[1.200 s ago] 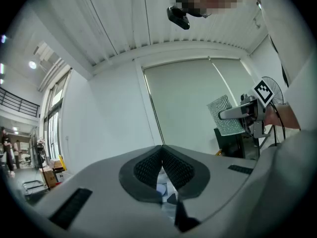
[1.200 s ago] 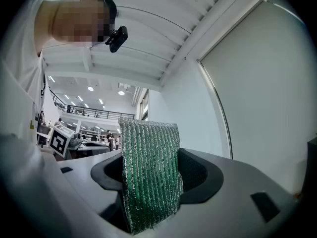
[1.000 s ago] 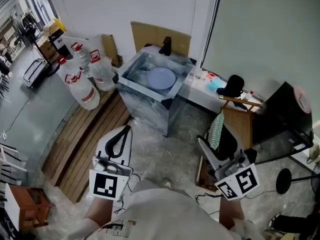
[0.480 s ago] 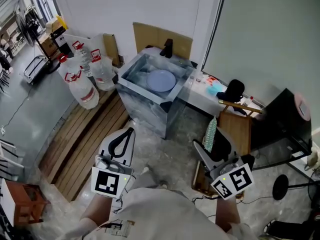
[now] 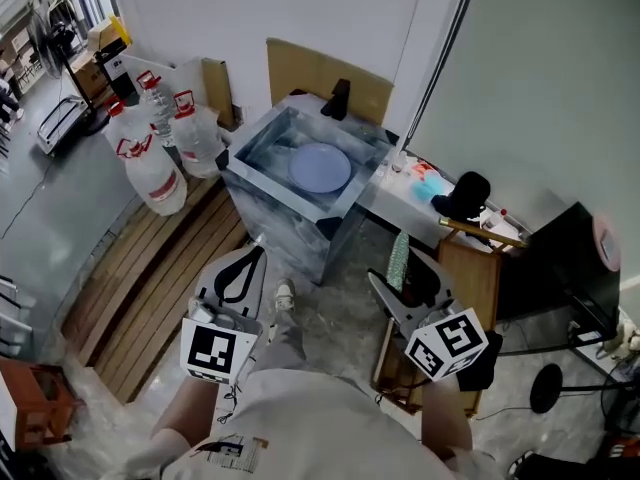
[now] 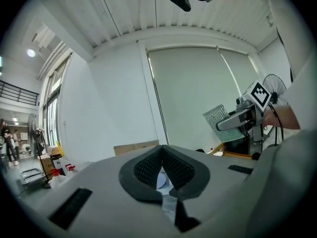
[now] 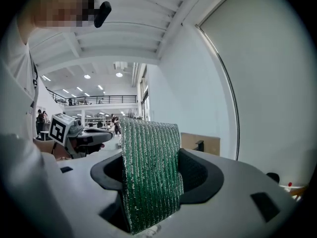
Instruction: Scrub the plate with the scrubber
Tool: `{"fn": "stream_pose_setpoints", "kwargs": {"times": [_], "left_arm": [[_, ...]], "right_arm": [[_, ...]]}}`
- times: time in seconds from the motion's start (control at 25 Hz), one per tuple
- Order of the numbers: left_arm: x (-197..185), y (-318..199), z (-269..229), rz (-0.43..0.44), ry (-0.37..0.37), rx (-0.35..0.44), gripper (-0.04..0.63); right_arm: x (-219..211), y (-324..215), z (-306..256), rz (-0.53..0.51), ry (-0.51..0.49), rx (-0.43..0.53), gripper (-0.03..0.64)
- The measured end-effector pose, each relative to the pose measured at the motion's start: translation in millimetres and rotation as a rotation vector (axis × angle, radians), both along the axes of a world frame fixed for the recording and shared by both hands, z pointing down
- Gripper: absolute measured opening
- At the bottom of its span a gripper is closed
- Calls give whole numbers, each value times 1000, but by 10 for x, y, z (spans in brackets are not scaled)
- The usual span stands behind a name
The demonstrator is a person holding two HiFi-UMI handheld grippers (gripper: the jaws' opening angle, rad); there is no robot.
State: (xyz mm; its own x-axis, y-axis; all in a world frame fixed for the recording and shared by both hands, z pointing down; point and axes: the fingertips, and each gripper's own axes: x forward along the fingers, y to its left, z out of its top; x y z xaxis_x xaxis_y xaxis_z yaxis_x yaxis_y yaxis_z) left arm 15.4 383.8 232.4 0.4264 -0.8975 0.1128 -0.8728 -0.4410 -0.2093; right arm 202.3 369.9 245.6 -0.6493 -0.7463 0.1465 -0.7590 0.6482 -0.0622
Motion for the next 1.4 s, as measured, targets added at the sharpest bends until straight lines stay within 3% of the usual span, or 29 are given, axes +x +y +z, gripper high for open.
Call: {"fn": "stream_pose_setpoints", "kwargs": {"times": [0.2, 0.6, 0.88, 1.12, 1.4], "left_arm": [[-138, -720, 250, 45, -37, 27, 17], [-660, -2638, 763, 55, -34, -147, 17], [-946, -3921, 1324, 94, -47, -294, 17], [-1015, -4611, 1901, 129, -13, -436, 17], [-900, -4958, 2543, 150, -4, -583, 17]], "right_arm": [[-241, -760, 320, 12, 70, -74, 308], [-1021, -2845, 1090, -10, 194, -288, 311], [-1344, -4198, 1900, 33, 288, -457, 311], [-1469, -4808, 2745, 56, 386, -623, 313], [-1544, -5097, 3724, 73, 497, -785, 316]]}}
